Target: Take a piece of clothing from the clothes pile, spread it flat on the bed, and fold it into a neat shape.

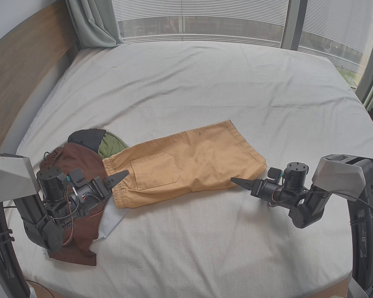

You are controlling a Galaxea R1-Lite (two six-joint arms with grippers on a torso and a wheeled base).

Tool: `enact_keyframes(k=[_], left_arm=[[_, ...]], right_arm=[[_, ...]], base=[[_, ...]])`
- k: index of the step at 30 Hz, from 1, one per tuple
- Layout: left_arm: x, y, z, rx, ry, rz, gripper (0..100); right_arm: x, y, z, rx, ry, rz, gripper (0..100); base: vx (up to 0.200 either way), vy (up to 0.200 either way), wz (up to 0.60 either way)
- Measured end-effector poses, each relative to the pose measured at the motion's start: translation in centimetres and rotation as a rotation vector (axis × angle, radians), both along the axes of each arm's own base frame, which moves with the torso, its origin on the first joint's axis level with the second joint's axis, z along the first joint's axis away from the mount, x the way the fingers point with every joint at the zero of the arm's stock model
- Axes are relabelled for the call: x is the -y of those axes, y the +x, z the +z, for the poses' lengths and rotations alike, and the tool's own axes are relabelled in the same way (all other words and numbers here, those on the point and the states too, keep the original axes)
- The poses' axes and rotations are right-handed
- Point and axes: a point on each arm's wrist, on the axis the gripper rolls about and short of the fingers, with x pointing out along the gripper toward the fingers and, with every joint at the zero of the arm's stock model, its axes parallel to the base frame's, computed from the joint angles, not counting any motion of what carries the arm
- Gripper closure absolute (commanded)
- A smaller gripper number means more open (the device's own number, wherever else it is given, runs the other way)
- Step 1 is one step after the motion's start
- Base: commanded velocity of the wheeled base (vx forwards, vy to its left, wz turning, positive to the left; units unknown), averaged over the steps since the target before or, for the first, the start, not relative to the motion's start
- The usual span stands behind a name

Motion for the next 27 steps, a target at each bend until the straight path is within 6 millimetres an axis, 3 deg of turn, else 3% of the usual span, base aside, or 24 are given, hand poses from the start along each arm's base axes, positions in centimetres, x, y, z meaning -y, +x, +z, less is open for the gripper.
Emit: enact_keyframes(k=[6,16,27], left_arm=[[0.0,0.1,0.0,0.002,0.0,0.002,0],[0.0,0.0,0.0,0.001,0.0,0.002,0],[0.0,0.0,0.1,0.002,-0.003,-0.006,0]], right_arm=[[-2.2,1.2,-0.8,0.052,0.038,-0.051,0],[-5.1,1.6,-1.4,0.072,0.156,-0.015,0],[-5.4,1.8,-1.7,0.076,0.165,-0.01,0]], base=[[0.0,0.0,0.0],[0.0,0.0,0.0],[0.0,0.0,0.0]])
